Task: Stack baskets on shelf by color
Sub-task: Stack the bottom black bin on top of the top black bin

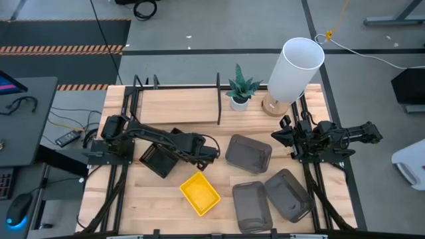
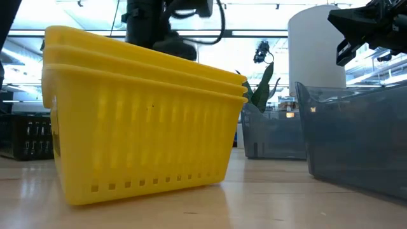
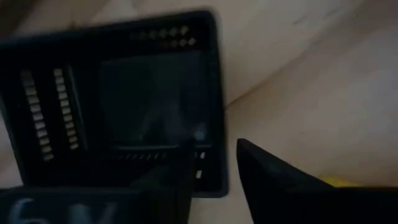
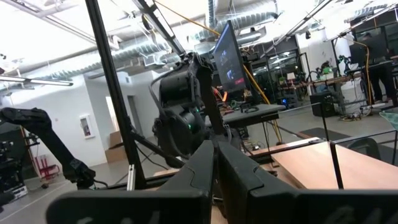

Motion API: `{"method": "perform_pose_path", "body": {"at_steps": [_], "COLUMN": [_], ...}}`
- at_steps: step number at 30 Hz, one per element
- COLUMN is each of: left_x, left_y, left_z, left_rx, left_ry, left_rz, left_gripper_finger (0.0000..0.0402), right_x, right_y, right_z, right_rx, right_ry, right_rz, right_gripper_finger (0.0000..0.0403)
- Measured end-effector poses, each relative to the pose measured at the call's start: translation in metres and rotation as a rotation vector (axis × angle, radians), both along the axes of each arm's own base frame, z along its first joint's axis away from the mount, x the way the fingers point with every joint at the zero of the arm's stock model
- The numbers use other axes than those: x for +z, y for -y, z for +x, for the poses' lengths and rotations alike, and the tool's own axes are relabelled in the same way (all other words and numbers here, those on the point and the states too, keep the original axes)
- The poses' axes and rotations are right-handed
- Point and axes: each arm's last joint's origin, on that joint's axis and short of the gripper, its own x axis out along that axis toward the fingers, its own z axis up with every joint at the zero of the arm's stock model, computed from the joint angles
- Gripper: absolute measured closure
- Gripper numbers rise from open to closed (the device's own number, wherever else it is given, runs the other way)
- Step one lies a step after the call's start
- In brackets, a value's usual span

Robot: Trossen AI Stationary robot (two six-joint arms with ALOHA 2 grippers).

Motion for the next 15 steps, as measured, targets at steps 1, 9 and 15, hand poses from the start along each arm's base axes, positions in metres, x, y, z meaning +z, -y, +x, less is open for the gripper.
{"method": "perform_pose_path", "body": {"at_steps": [1,9,15], "left_x": [0.004,0.017,0.014], "left_y": [0.002,0.021,0.037], "left_z": [0.001,-0.018,-0.037], "left_rx": [-0.031,-0.130,-0.124], "left_ry": [-0.001,-0.163,-0.228], "left_rz": [0.007,0.058,0.063], "left_gripper_finger": [0.0263,0.0263,0.0296], "right_x": [0.000,0.000,0.000], "right_y": [0.000,0.000,0.000], "right_z": [0.000,0.000,0.000], "right_rx": [0.000,0.000,0.000], "right_ry": [0.000,0.000,0.000], "right_rz": [0.000,0.000,0.000], "right_gripper_finger": [0.0376,0.0376,0.0376]}}
